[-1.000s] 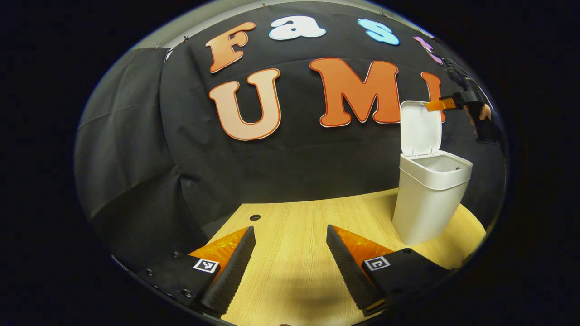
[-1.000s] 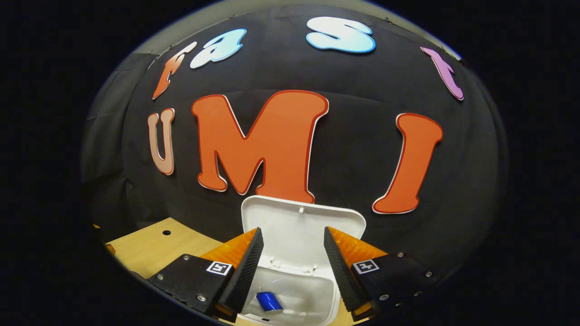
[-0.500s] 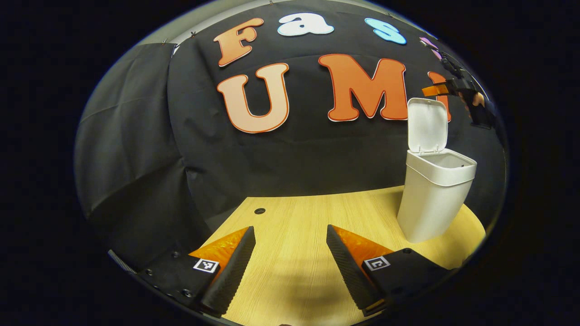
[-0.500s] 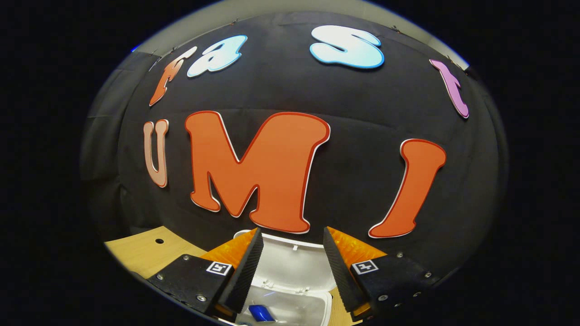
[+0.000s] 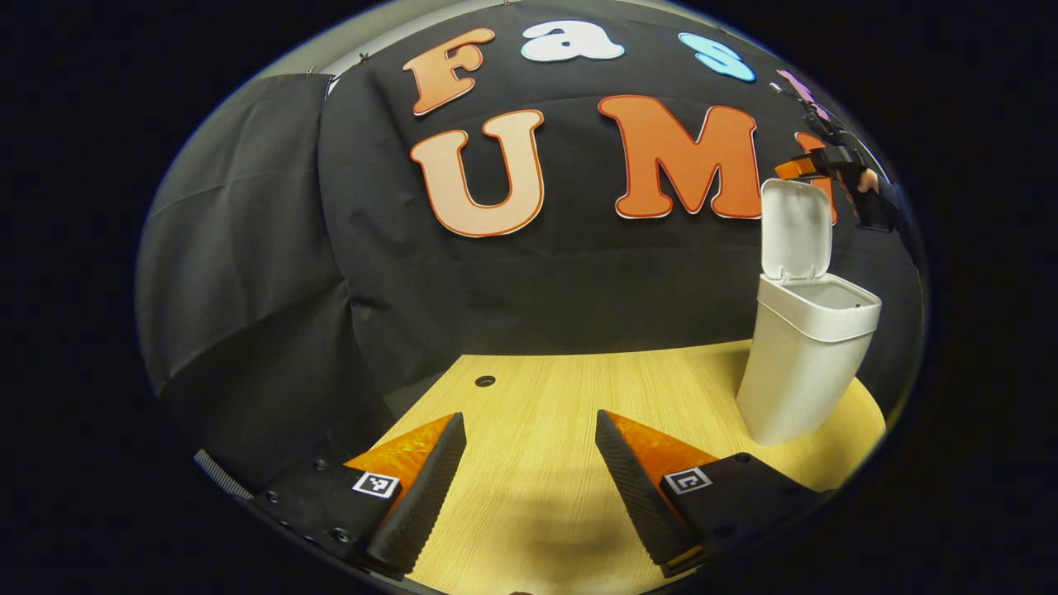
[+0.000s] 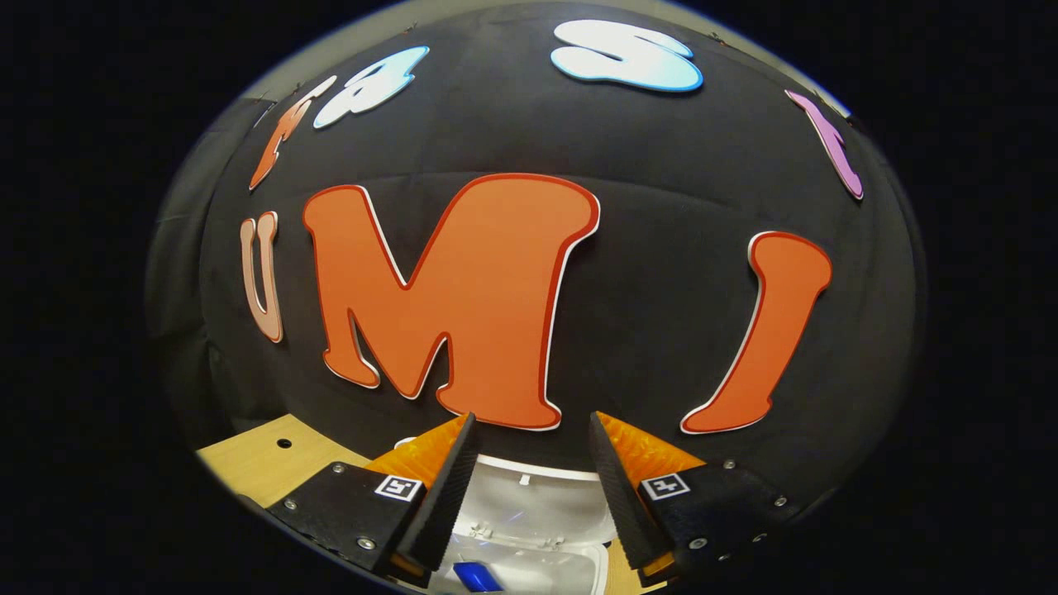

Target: Press the lid of the desktop garbage bin to open it, pick up the crumpled paper on the desktop and throw it into the bin, then pick up the pop can on the desktop and drop it into the bin, and finally close the garbage bin lid.

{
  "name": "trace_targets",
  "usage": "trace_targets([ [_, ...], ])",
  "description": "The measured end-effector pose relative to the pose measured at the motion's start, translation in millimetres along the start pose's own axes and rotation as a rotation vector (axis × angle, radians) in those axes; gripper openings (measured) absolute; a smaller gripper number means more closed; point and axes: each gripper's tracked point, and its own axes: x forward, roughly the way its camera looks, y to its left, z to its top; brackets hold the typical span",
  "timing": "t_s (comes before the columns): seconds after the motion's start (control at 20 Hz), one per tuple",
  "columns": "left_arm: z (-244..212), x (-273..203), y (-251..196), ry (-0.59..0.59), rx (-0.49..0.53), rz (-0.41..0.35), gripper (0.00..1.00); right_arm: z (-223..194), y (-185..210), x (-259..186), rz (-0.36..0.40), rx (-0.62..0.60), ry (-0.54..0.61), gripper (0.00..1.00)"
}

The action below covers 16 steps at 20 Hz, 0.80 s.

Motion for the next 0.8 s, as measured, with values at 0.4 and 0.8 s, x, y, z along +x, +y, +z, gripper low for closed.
trace_targets([
  [0.4,1.9,7.4,-6.5,-0.006,0.002,-0.048,1.0,-13.4,8.7,-38.0,0.021,0.011,0.033,0.79],
  [0.8,12.6,19.8,-9.1,-0.038,0.009,-0.113,1.0,-35.2,16.7,-76.4,-0.001,-0.011,0.09,0.8],
])
